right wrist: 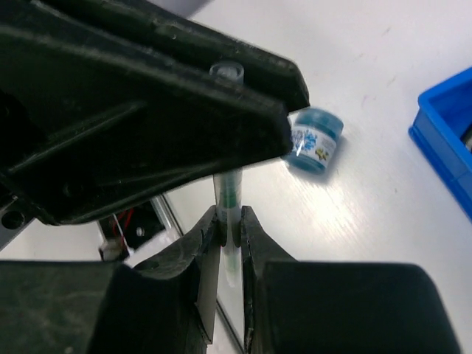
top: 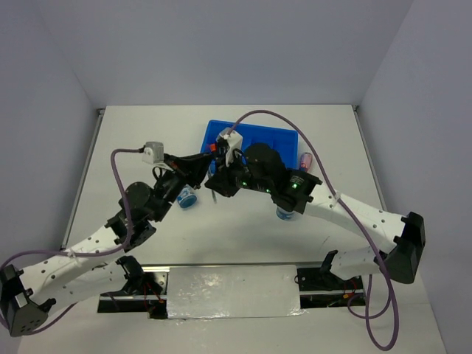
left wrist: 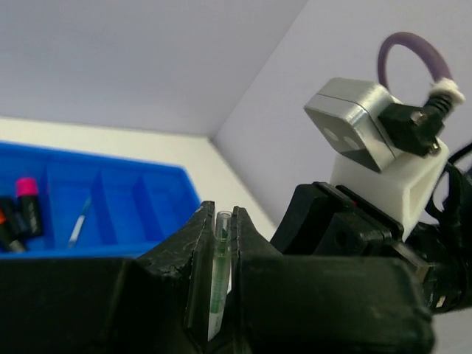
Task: Sort the stationery into containers
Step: Close the pen cap on the pen, then place the pen in the storage box.
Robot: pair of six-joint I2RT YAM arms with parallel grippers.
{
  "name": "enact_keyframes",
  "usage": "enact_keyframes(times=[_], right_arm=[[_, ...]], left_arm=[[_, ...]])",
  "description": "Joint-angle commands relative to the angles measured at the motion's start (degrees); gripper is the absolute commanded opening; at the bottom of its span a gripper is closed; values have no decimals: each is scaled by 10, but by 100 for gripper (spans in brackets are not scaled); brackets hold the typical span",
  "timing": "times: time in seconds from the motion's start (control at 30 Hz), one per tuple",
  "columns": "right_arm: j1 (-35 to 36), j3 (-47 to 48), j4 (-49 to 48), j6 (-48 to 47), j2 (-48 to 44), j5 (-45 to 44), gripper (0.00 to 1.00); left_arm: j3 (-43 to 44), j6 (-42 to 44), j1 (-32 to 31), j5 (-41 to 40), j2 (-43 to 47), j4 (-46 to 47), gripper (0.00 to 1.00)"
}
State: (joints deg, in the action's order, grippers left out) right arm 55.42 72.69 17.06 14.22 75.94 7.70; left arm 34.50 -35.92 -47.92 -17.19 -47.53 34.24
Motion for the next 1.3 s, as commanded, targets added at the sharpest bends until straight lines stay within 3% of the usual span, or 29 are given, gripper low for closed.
enact_keyframes(times=[0.0,0.03,0.07,0.13,0.17,0.3,0.33,0.43,0.63,0.77,0.87,1.03,1.17,1.27], right_arm=[[-29,-61,-326,32,-63,-80,0],[-29,-79,-330,38,-67,-80,0],[-30,-92,-330,46,-69,-80,0],[-31,-117,-310,46,-68,-102,0],[-37,-121,-301,45,-65,-111,0],[-98,-133,-271,76,-32,-101,0],[-120,-124,-257,81,-22,-117,0],[-168,-67,-195,112,35,-144,0],[-228,137,-35,136,225,-189,0],[-256,258,39,173,356,-200,0],[-261,291,66,180,408,-204,0],[-261,249,36,208,411,-191,3],[-260,222,20,212,403,-172,14],[-260,219,24,213,400,-162,42]], left_arm=[[70,8,-42,-4,-33,-286,21],[125,17,-41,-28,-41,-309,31],[153,19,-40,-52,-59,-330,63],[234,1,-40,-146,-73,-398,91],[267,-5,-36,-179,-90,-419,99],[483,-48,-13,-318,-173,-608,99],[565,-72,-3,-366,-191,-695,99],[613,-62,19,-382,-216,-750,99],[412,65,39,-255,-97,-657,99],[317,80,42,-193,-15,-666,99],[277,71,42,-171,15,-685,99],[231,67,43,-169,26,-672,99],[238,65,44,-162,4,-684,99],[236,38,48,-178,-5,-693,99]])
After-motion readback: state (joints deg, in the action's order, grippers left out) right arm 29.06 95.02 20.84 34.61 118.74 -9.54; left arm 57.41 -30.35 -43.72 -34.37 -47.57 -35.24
